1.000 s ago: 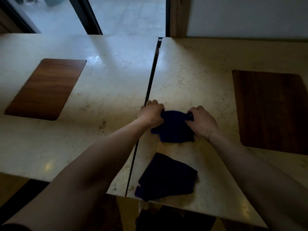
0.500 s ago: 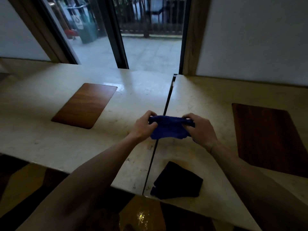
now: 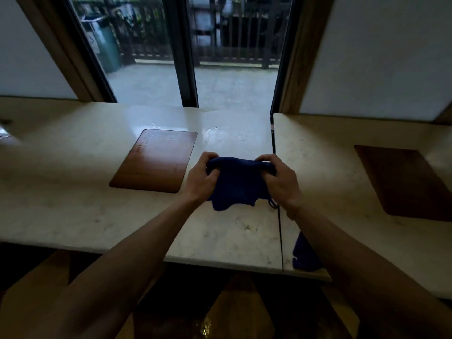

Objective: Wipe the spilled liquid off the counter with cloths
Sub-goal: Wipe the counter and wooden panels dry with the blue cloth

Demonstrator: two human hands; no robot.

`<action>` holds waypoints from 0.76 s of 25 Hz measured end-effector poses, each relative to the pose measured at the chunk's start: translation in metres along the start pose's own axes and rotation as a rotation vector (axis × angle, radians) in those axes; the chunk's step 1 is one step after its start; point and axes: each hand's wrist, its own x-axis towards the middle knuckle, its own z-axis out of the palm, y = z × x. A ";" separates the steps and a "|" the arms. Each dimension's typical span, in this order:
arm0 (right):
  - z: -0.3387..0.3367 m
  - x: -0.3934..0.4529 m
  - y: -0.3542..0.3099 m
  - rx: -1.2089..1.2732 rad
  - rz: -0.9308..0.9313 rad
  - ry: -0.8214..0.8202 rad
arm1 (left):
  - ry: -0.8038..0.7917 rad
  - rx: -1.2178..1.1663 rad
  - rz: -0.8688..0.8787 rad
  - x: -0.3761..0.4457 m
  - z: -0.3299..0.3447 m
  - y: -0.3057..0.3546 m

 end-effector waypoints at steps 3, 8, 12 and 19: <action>0.014 -0.012 -0.015 -0.024 0.026 0.031 | -0.056 -0.013 0.027 -0.002 -0.021 -0.011; 0.018 -0.021 -0.020 -0.063 0.056 0.048 | -0.081 -0.036 0.025 -0.009 -0.021 -0.014; 0.020 -0.043 0.001 -0.083 0.171 0.032 | -0.155 -0.037 -0.006 -0.029 -0.001 -0.027; 0.032 -0.083 0.061 -0.021 0.501 -0.110 | -0.288 -0.026 -0.385 -0.066 0.054 -0.081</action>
